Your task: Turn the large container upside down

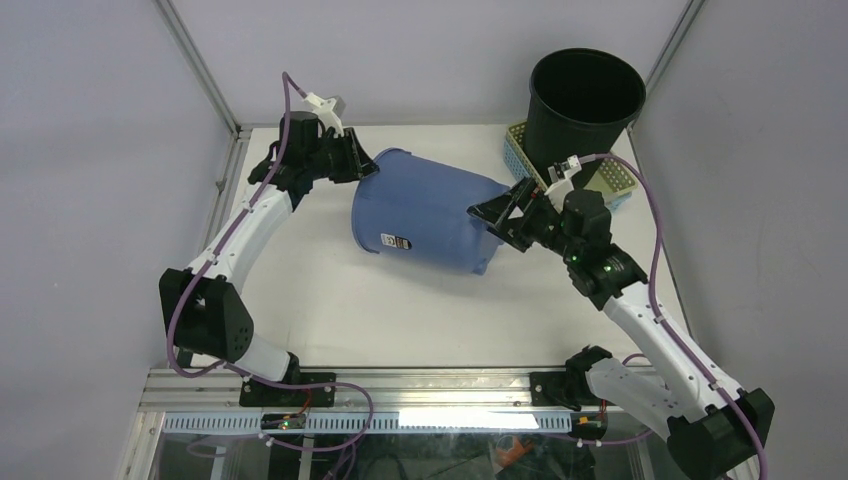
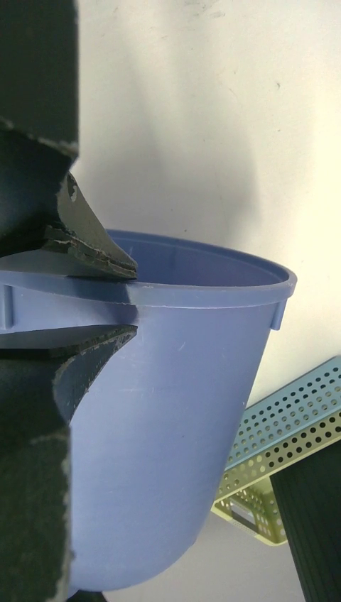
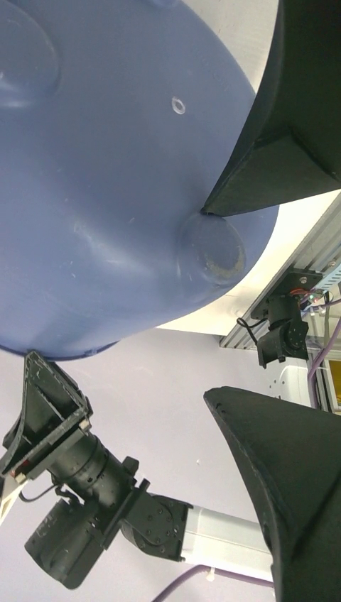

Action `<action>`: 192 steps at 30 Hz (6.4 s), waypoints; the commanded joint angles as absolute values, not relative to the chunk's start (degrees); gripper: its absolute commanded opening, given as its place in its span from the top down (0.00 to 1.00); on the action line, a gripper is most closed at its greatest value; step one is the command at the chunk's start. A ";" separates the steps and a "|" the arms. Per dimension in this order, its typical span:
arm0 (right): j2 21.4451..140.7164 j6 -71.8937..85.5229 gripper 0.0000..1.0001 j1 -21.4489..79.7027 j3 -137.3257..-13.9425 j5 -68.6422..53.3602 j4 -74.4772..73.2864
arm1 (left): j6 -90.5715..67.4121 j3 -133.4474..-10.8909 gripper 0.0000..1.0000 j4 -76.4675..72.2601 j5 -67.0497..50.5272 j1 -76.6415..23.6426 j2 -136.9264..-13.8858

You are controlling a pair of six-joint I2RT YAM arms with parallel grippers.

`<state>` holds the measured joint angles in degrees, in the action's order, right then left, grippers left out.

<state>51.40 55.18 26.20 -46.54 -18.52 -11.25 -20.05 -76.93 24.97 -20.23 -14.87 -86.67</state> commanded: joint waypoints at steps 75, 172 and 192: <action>104.69 50.81 0.13 43.24 -82.50 -16.75 11.43 | -20.24 -90.25 0.01 36.15 -25.39 -16.72 -63.20; 68.43 37.10 1.00 45.01 -67.84 -4.88 -11.12 | -31.08 -82.18 0.01 41.86 -8.92 -14.47 -65.48; 60.82 46.32 0.46 38.77 -49.27 -5.59 -13.64 | -28.45 -75.18 0.01 40.89 -12.63 -14.19 -69.47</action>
<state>60.80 48.60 38.44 -47.00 -7.66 -5.76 -30.30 -77.03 41.98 -12.14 -14.87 -69.36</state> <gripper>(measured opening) 0.451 0.987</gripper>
